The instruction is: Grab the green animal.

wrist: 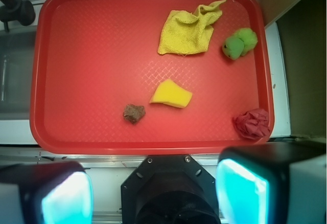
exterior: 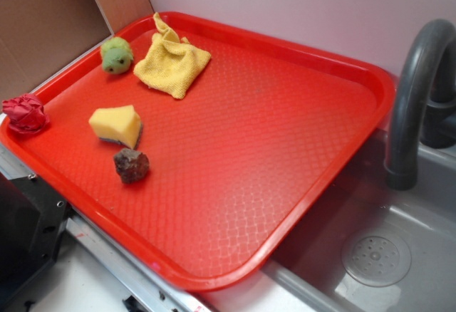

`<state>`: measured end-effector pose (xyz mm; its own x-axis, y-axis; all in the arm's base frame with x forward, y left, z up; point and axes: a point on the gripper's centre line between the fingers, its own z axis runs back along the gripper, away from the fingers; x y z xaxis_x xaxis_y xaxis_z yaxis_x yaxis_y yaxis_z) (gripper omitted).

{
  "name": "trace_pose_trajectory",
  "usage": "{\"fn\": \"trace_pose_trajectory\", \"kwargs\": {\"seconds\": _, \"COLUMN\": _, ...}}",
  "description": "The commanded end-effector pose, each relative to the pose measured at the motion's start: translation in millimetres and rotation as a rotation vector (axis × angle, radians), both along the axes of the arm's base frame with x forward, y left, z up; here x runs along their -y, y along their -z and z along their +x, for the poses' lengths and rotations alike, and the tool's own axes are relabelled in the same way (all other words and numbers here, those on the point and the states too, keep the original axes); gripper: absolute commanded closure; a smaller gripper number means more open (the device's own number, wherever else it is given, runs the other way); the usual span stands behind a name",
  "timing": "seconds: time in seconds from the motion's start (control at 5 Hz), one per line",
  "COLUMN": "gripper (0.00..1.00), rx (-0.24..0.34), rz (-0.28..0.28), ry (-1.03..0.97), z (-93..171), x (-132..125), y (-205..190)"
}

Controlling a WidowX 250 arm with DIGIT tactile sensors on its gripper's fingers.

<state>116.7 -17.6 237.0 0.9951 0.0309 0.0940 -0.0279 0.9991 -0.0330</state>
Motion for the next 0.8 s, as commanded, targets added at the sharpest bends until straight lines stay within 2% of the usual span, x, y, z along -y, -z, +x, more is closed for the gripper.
{"fn": "trace_pose_trajectory", "kwargs": {"seconds": 0.0, "gripper": 0.0, "rx": 0.0, "rz": 0.0, "ry": 0.0, "z": 0.0, "x": 0.0, "y": 0.0}}
{"fn": "trace_pose_trajectory", "kwargs": {"seconds": 0.2, "gripper": 0.0, "rx": 0.134, "rz": -0.178, "ry": -0.238, "z": 5.3, "x": -15.5, "y": 1.2}}
{"fn": "trace_pose_trajectory", "kwargs": {"seconds": 0.4, "gripper": 0.0, "rx": 0.193, "rz": -0.209, "ry": -0.486, "z": 21.5, "x": -37.4, "y": 11.0}}
{"fn": "trace_pose_trajectory", "kwargs": {"seconds": 0.6, "gripper": 0.0, "rx": 0.231, "rz": -0.198, "ry": -0.734, "z": 38.3, "x": -67.6, "y": 28.2}}
